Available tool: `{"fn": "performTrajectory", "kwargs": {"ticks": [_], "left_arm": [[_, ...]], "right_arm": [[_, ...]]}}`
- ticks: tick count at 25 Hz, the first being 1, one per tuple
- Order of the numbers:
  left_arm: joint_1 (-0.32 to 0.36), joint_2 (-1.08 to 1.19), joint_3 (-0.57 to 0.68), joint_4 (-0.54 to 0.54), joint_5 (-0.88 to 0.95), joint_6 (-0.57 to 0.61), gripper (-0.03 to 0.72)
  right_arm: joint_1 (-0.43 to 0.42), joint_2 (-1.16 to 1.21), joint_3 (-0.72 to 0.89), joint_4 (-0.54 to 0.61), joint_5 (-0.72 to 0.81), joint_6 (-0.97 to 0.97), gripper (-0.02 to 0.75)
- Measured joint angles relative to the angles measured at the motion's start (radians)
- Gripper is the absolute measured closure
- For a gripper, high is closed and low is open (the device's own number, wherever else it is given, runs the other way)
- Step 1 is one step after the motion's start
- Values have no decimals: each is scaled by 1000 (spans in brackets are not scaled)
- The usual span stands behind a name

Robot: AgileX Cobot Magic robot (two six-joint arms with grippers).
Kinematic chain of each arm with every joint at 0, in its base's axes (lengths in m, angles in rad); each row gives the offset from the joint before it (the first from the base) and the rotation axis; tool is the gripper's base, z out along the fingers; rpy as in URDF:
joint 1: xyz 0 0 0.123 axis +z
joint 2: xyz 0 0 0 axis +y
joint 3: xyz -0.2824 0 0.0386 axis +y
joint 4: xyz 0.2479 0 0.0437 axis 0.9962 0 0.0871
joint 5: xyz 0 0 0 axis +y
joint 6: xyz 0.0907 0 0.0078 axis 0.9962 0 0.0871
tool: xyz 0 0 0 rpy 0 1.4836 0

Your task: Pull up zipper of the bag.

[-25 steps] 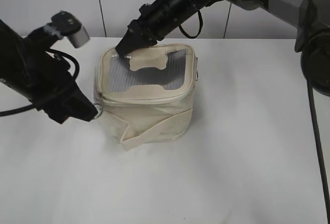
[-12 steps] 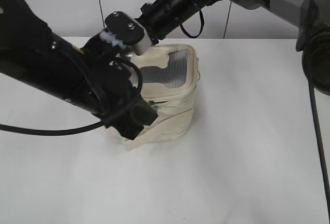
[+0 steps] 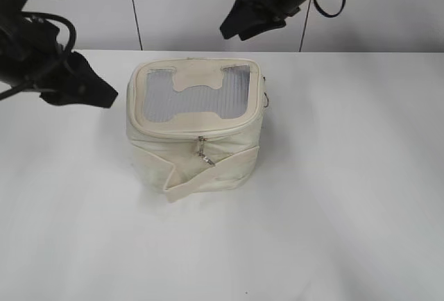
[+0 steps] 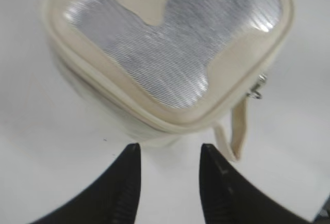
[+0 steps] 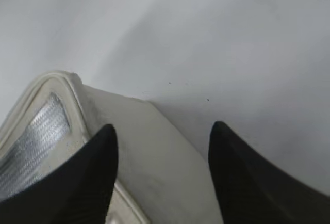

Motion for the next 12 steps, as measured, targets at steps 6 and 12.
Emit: {"fn": "performTrajectory", "kwargs": {"ticks": [6, 12], "left_arm": [[31, 204, -249, -29, 63, 81, 391], [28, 519, -681, -168, 252, 215, 333]], "right_arm": [[-155, -90, 264, 126, 9, -34, 369], [-271, -454, 1029, 503, -307, -510, 448]]}}
